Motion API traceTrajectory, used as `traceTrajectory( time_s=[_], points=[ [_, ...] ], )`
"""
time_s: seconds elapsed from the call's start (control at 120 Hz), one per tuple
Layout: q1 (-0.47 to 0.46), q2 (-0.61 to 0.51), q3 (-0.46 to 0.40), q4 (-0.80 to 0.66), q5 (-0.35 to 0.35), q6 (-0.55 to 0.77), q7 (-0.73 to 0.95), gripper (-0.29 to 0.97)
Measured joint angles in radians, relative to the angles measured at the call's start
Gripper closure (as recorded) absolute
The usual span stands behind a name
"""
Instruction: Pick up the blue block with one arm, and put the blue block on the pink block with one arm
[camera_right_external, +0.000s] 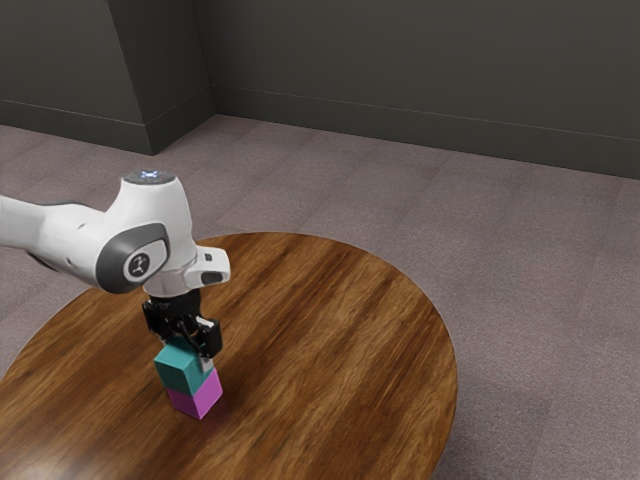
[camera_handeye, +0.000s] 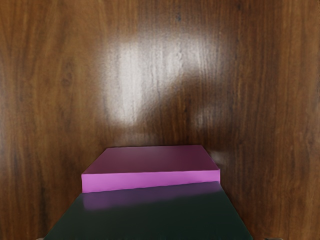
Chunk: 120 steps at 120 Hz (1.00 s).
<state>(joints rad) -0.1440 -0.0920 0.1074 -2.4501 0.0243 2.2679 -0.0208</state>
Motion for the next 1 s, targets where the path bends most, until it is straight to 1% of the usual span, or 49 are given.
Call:
traceTrajectory(
  time_s=[0.167,0.4,0.675,0.833,1.0],
  points=[
    [0.000,0.000,0.000,0.000,-0.004,0.000,0.012,0.07],
    [0.000,-0.006,0.000,0.000,-0.005,-0.001,0.025,0.02],
    [0.000,-0.113,0.000,-0.008,0.001,-0.016,0.035,0.01],
    [0.000,-0.133,0.000,-0.013,0.003,-0.027,0.037,0.00],
    [0.000,-0.182,-0.008,-0.029,0.009,-0.039,0.034,0.00]
  ],
)
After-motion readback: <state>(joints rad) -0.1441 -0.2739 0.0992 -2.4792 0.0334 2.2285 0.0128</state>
